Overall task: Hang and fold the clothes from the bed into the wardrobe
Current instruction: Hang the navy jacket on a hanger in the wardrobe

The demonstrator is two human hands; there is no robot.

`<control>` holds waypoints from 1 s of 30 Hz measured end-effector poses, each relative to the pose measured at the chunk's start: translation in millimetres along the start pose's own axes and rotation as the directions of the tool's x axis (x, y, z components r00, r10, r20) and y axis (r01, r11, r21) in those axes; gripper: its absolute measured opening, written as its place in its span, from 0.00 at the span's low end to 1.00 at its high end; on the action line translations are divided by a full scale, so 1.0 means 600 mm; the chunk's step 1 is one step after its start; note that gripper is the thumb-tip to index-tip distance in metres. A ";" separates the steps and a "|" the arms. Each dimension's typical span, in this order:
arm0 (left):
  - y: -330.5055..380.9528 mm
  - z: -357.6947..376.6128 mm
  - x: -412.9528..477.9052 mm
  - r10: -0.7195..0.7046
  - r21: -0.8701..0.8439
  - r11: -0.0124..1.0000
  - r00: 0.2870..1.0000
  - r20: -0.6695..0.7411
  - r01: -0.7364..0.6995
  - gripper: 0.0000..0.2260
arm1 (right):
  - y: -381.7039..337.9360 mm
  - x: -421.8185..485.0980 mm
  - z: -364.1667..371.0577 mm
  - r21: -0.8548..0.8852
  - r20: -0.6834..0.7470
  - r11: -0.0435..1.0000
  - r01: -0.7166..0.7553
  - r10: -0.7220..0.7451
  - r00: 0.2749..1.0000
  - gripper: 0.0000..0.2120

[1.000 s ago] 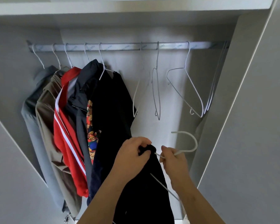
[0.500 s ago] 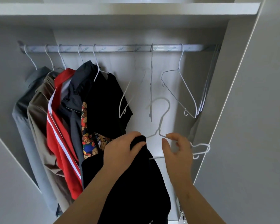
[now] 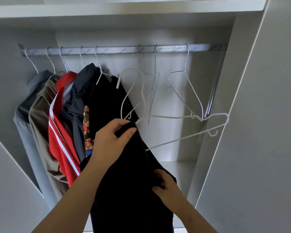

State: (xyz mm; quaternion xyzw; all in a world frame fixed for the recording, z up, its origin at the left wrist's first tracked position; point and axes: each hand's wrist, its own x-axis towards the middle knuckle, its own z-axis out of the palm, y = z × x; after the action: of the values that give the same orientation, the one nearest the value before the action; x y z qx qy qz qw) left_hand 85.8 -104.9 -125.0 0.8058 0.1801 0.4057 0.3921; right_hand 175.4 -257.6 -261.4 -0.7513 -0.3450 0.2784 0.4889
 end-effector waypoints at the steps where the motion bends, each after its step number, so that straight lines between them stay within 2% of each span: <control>1: 0.004 -0.004 0.002 0.004 -0.020 1.000 1.000 0.019 -0.004 0.14 | 0.003 0.000 0.002 0.018 -0.056 1.000 0.002 -0.001 0.998 0.22; 4: 0.013 -0.010 0.005 0.030 -0.047 0.999 0.998 0.048 -0.028 0.13 | -0.007 0.014 0.000 0.011 -0.196 0.999 0.043 -0.040 0.980 0.23; 6: 0.018 -0.008 0.004 0.040 -0.057 0.998 0.997 0.069 -0.036 0.12 | -0.023 0.023 -0.003 0.003 -0.215 0.994 0.113 -0.109 0.970 0.24; 10: 0.025 -0.005 0.004 0.056 -0.051 0.997 0.996 0.065 -0.052 0.12 | -0.034 0.032 0.000 0.080 0.008 0.990 0.112 -0.113 0.994 0.25; 13: 0.031 -0.009 0.008 0.069 -0.062 0.996 0.997 0.034 -0.067 0.14 | -0.027 0.028 0.007 0.062 0.101 0.995 0.081 -0.087 0.991 0.23; 17: 0.041 -0.018 0.010 0.087 -0.103 0.991 0.995 0.052 -0.081 0.13 | -0.029 0.030 0.009 0.033 -0.057 0.988 0.152 -0.150 0.987 0.27; 18: 0.043 -0.019 0.010 0.086 -0.108 0.991 0.994 0.072 -0.078 0.12 | -0.032 0.032 0.008 0.048 -0.063 0.985 0.164 -0.161 0.985 0.29; 20: 0.044 -0.020 0.010 0.077 -0.108 0.992 0.992 0.098 -0.067 0.11 | -0.040 0.035 0.007 0.056 0.017 0.989 0.137 -0.138 0.990 0.28; 22: 0.044 -0.020 0.007 0.078 -0.100 0.993 0.992 0.103 -0.067 0.11 | -0.043 0.034 0.008 0.003 0.097 0.996 0.094 -0.094 0.991 0.21; 24: 0.043 -0.021 0.005 0.078 -0.110 0.992 0.992 0.101 -0.067 0.10 | -0.038 0.033 0.012 -0.132 0.106 0.987 0.091 -0.077 0.991 0.07; 25: 0.042 -0.023 0.005 0.073 -0.122 0.991 0.993 0.097 -0.061 0.10 | -0.033 0.031 0.014 -0.192 0.120 0.979 0.074 -0.051 0.991 0.04; 28: 0.033 -0.035 0.010 0.056 -0.122 0.991 0.995 0.078 -0.047 0.09 | -0.013 0.023 0.012 -0.312 0.091 0.946 -0.091 0.125 0.988 0.02; 30: 0.024 -0.047 0.013 0.042 -0.102 0.994 0.997 0.065 -0.035 0.09 | -0.001 0.015 0.003 -0.522 0.003 0.843 -0.128 0.151 0.988 0.05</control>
State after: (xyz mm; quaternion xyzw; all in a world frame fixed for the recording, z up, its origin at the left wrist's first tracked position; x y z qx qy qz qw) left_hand 67.7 -95.4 -99.4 0.8015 0.1303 0.3944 0.4303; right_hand 179.6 -249.4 -262.2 -0.8721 -0.3625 0.2261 0.2384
